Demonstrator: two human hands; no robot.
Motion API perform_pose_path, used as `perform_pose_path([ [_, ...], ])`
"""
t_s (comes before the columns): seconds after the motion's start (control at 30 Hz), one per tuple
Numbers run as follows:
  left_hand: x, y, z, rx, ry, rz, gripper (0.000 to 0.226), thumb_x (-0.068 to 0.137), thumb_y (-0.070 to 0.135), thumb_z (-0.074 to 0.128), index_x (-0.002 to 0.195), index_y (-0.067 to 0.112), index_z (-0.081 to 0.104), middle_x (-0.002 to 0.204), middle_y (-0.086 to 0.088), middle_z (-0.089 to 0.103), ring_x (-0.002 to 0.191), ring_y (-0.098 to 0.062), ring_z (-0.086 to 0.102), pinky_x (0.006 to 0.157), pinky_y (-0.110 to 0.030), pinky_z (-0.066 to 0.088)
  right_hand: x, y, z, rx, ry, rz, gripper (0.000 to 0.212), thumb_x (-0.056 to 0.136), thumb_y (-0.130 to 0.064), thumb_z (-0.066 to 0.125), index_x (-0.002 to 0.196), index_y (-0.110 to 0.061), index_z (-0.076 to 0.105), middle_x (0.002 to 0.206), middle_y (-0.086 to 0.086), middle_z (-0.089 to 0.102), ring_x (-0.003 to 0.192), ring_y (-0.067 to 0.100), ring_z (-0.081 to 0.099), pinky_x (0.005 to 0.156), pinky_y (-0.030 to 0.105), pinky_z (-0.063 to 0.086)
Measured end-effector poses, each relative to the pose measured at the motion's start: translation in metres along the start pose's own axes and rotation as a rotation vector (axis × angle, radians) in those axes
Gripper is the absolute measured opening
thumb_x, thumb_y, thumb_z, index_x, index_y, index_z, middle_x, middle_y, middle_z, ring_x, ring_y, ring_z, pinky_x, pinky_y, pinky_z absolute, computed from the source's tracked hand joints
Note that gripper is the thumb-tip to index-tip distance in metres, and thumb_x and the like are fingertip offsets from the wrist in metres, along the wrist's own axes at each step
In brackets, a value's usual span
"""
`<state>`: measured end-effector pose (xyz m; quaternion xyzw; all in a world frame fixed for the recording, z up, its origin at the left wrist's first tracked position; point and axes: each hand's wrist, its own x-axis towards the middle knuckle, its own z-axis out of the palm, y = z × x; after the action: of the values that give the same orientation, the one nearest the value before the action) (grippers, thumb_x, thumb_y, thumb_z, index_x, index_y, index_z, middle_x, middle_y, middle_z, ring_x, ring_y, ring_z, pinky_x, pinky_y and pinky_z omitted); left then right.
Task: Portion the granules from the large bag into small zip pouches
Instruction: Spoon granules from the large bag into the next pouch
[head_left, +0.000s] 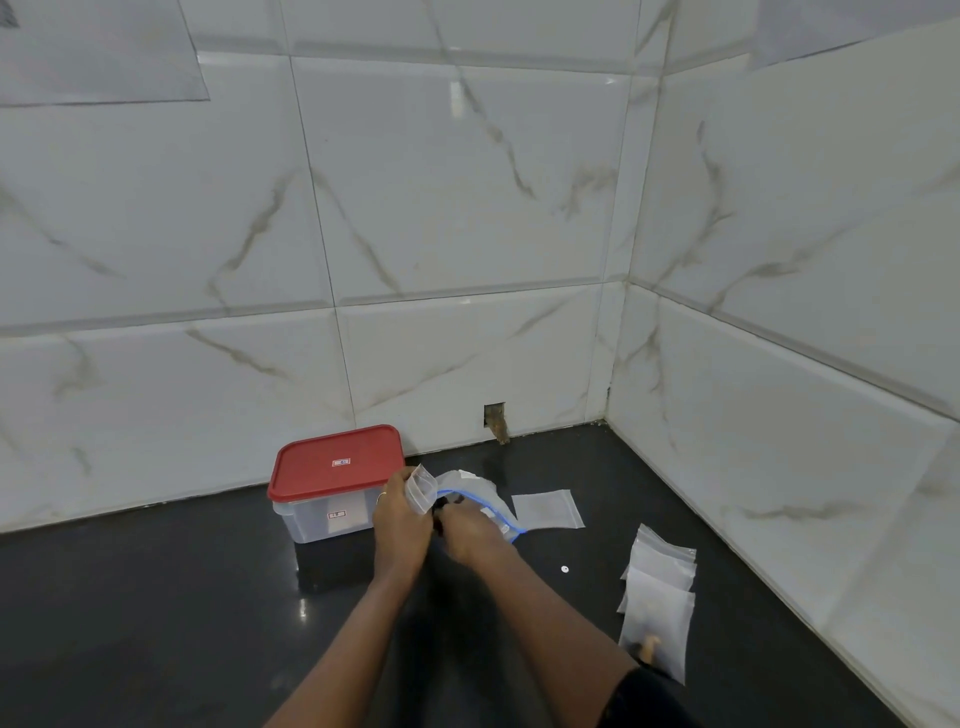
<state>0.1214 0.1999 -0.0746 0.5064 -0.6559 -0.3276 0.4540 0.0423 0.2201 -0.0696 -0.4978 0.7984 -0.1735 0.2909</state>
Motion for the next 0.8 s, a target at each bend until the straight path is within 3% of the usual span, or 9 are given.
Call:
perform_pose_path([
  [0.07, -0.001, -0.002, 0.000, -0.003, 0.011, -0.004, 0.023, 0.089, 0.008, 0.056, 0.113, 0.009, 0.057, 0.092, 0.002, 0.054, 0.086, -0.017, 0.051, 0.070, -0.023, 0.033, 0.003, 0.004, 0.005, 0.072, 0.063, -0.015, 0.032, 0.097, -0.016, 0.042, 0.125, -0.008, 0.055, 0.124, 0.014, 0.057, 0.117, 0.030, 0.054, 0.095, 0.036, 0.043],
  [0.13, -0.002, -0.003, 0.002, -0.006, 0.010, -0.008, 0.024, 0.090, 0.012, 0.057, 0.113, 0.011, 0.056, 0.091, 0.004, 0.053, 0.087, -0.017, 0.052, 0.071, -0.024, 0.034, 0.003, 0.006, 0.011, 0.169, 0.235, -0.051, 0.027, 0.095, -0.007, 0.038, 0.112, -0.004, 0.059, 0.111, 0.017, 0.058, 0.108, 0.030, 0.056, 0.085, 0.031, 0.043],
  [0.2, -0.002, -0.004, 0.004, 0.014, 0.009, -0.006, 0.026, 0.089, 0.013, 0.058, 0.115, 0.013, 0.056, 0.092, 0.005, 0.053, 0.088, -0.017, 0.051, 0.074, -0.026, 0.035, 0.000, 0.010, 0.015, 0.367, 0.355, 0.060, 0.024, 0.094, -0.002, 0.038, 0.098, -0.005, 0.061, 0.100, 0.016, 0.058, 0.096, 0.027, 0.057, 0.080, 0.030, 0.044],
  [0.27, -0.002, -0.002, 0.007, 0.007, 0.005, -0.006, 0.029, 0.088, 0.012, 0.058, 0.117, 0.015, 0.056, 0.093, 0.006, 0.052, 0.088, -0.015, 0.049, 0.076, -0.026, 0.035, -0.004, 0.010, 0.012, 0.426, 0.392, 0.133, 0.025, 0.094, -0.001, 0.039, 0.102, -0.004, 0.062, 0.102, 0.015, 0.061, 0.091, 0.023, 0.056, 0.075, 0.025, 0.040],
  [0.33, -0.002, -0.001, 0.011, -0.023, -0.009, -0.009, 0.029, 0.088, 0.013, 0.059, 0.117, 0.017, 0.056, 0.095, 0.008, 0.054, 0.091, -0.014, 0.052, 0.079, -0.028, 0.040, -0.012, 0.014, 0.005, 0.438, 0.480, 0.196, 0.032, 0.094, 0.003, 0.036, 0.114, 0.002, 0.061, 0.115, 0.014, 0.063, 0.105, 0.023, 0.059, 0.077, 0.025, 0.042],
  [0.57, -0.004, 0.000, 0.019, -0.042, -0.043, -0.004, 0.033, 0.085, 0.007, 0.057, 0.116, 0.017, 0.056, 0.104, 0.005, 0.060, 0.100, -0.018, 0.058, 0.091, -0.038, 0.047, -0.005, 0.021, 0.002, 0.365, 0.355, 0.272, 0.032, 0.098, -0.008, 0.040, 0.123, 0.000, 0.057, 0.125, 0.013, 0.059, 0.117, 0.024, 0.056, 0.093, 0.026, 0.045],
  [0.67, -0.002, -0.002, 0.020, -0.023, -0.056, -0.006, 0.033, 0.085, 0.009, 0.057, 0.116, 0.018, 0.055, 0.106, 0.003, 0.061, 0.100, -0.019, 0.057, 0.092, -0.042, 0.047, -0.003, 0.014, -0.002, 0.439, 0.360, 0.337, 0.032, 0.099, -0.004, 0.037, 0.122, 0.003, 0.057, 0.127, 0.014, 0.058, 0.118, 0.025, 0.055, 0.091, 0.026, 0.044],
  [0.8, 0.001, -0.001, 0.017, -0.013, -0.054, -0.025, 0.029, 0.088, 0.014, 0.057, 0.117, 0.017, 0.055, 0.101, 0.007, 0.057, 0.098, -0.017, 0.056, 0.090, -0.037, 0.046, -0.003, 0.009, -0.007, 0.519, 0.352, 0.346, 0.033, 0.100, -0.012, 0.038, 0.120, 0.002, 0.060, 0.126, 0.014, 0.060, 0.117, 0.025, 0.057, 0.090, 0.027, 0.044],
])
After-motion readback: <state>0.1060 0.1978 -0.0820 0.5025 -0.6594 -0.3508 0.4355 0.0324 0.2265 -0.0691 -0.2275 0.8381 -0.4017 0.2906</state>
